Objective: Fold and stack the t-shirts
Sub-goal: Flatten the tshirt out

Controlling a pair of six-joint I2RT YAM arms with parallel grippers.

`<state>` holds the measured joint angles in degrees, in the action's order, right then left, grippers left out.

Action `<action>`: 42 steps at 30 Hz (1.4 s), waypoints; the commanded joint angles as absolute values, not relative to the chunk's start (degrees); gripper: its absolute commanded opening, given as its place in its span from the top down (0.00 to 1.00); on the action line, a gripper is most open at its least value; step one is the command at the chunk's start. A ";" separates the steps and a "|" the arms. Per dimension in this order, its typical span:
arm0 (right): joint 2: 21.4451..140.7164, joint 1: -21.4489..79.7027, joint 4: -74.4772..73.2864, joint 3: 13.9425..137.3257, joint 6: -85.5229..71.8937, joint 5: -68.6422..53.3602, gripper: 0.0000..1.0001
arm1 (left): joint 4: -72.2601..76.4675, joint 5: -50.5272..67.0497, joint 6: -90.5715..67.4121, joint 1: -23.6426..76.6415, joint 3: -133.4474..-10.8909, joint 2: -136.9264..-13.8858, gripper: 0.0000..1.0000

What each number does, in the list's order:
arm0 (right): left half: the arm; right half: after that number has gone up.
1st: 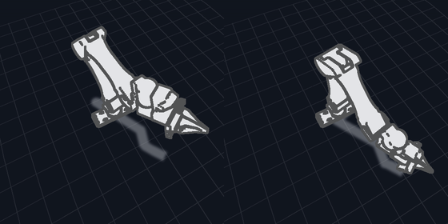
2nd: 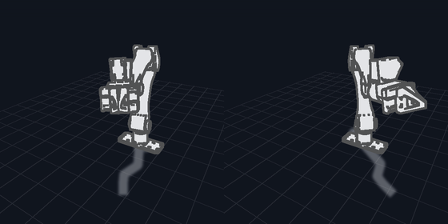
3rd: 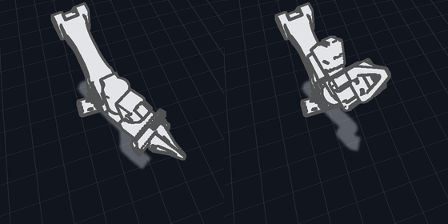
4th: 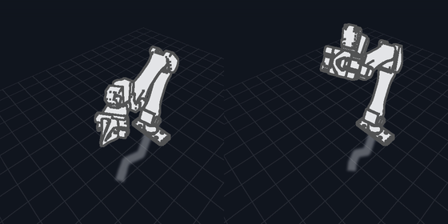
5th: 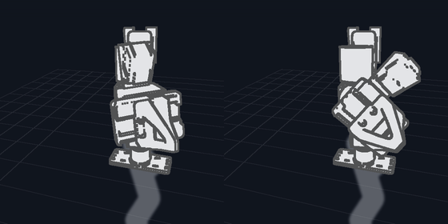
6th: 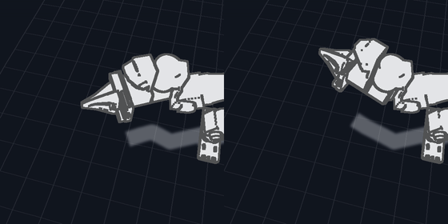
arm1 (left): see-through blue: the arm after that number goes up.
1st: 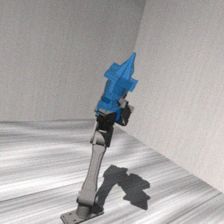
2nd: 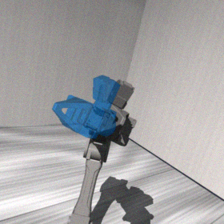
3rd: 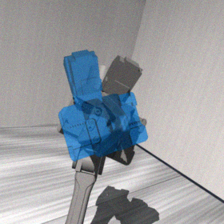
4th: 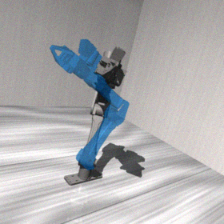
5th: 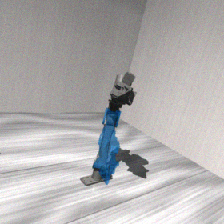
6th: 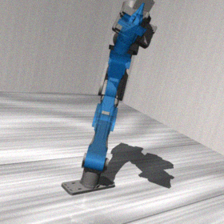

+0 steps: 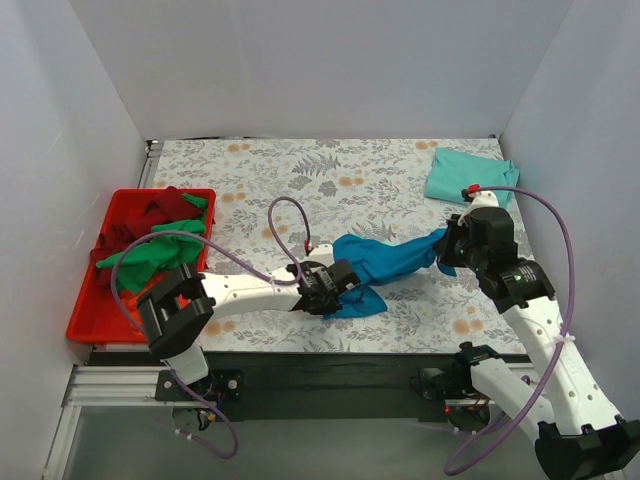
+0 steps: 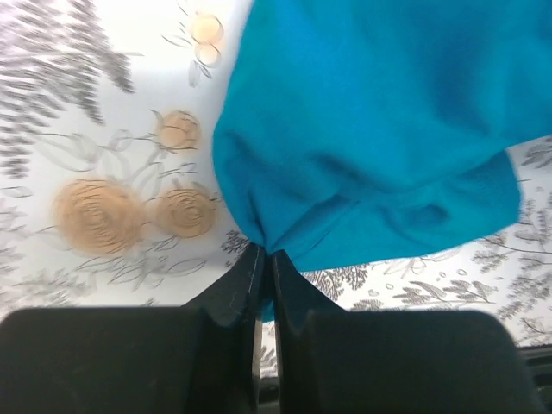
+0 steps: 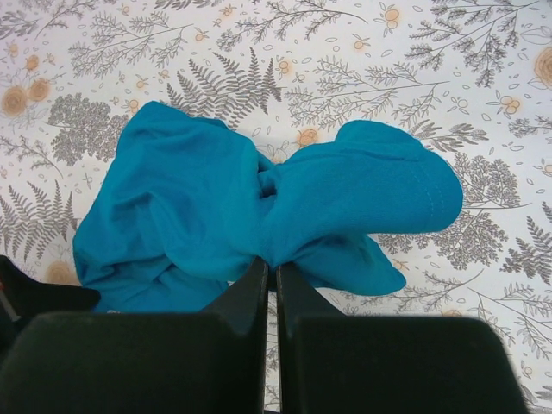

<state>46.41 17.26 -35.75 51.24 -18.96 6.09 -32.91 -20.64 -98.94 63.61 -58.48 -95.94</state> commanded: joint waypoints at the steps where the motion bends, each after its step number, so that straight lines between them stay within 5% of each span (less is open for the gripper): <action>1: 44.83 16.96 -37.78 57.98 -16.88 8.26 0.99 | -42.50 -30.28 -97.82 63.98 -63.45 -85.91 1.00; 12: 38.94 16.96 -49.04 72.94 -15.38 17.40 0.99 | -56.95 -33.41 -92.38 63.90 -66.45 -52.42 1.00; 17: 40.51 16.96 -49.04 72.60 -16.52 14.42 0.99 | -49.93 -28.92 -87.90 63.98 -61.53 -42.90 1.00; 23: 51.66 16.96 -39.48 63.99 -18.63 8.19 0.99 | -47.82 -36.82 -86.77 62.94 -59.50 -50.34 0.97; 27: 61.31 16.96 -33.15 64.95 -18.64 6.42 0.99 | -36.24 -26.31 -76.74 51.37 -60.03 -65.78 1.00; 30: 70.09 16.70 -32.43 68.89 -16.88 5.63 0.56 | -31.13 -14.88 -73.66 37.12 -59.50 -74.05 1.00; 31: 71.79 16.70 -34.61 70.99 -16.44 4.15 0.47 | -31.29 -12.77 -73.30 33.70 -59.94 -76.01 0.83; 34: 71.11 16.87 -34.81 66.92 -17.83 -1.99 0.42 | -34.71 -12.92 -73.04 33.05 -62.84 -81.03 0.62; 35: 69.62 16.96 -33.59 64.54 -18.45 -3.41 0.33 | -34.54 -11.88 -73.12 33.13 -61.28 -80.95 0.57; 42: 56.71 21.87 -27.17 41.09 -25.13 -6.06 0.31 | -29.98 -5.03 -78.30 33.31 -46.61 -70.42 0.57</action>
